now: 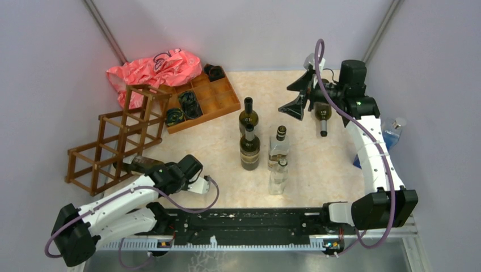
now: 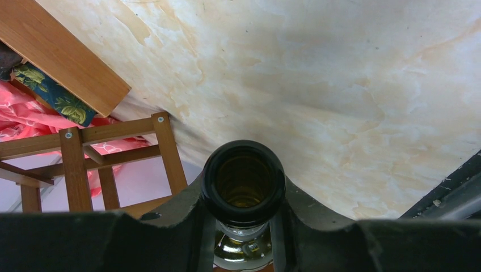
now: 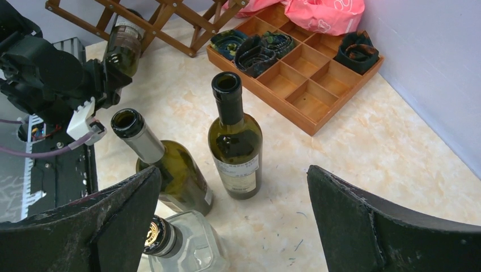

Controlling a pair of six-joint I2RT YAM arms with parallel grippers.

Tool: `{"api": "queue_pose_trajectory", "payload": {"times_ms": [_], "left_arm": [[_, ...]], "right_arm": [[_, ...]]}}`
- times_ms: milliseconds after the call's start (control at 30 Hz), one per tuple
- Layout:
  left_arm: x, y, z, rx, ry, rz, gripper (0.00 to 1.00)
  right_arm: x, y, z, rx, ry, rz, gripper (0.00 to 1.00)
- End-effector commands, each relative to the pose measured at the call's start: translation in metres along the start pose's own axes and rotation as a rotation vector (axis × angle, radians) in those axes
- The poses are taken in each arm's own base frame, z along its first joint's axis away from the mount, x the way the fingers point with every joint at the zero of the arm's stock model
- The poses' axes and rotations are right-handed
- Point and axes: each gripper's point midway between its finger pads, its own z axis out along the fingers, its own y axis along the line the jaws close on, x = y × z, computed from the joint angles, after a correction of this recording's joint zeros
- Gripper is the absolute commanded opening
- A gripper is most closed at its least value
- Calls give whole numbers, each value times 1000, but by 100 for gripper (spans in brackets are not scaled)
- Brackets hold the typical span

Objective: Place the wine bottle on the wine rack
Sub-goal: Place the wine bottle at the center of the board.

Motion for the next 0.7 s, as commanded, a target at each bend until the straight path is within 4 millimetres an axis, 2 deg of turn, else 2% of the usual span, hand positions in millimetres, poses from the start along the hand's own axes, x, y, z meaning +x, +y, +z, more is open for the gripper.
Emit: {"api": "queue_pose_trajectory", "payload": {"times_ms": [0,133,300,567,667], "left_arm": [[12,-16,-2,29,33,-14,13],[7,-10,-4,6,1,-26,9],[-5,12,-13,-39,-52,-23,0],[-36,64,-42,-125,-206,-22,0],[-43,75,-54,-122,-247,-31,0]], "right_arm": [[-28,10,-8,-11,-43,-71,99],[-29,12,-9,-13,-44,-64,99],[-34,13,-10,-19,-47,-63,99],[-47,10,-11,-7,-41,-90,98],[-49,9,-12,-1,-42,-94,98]]}}
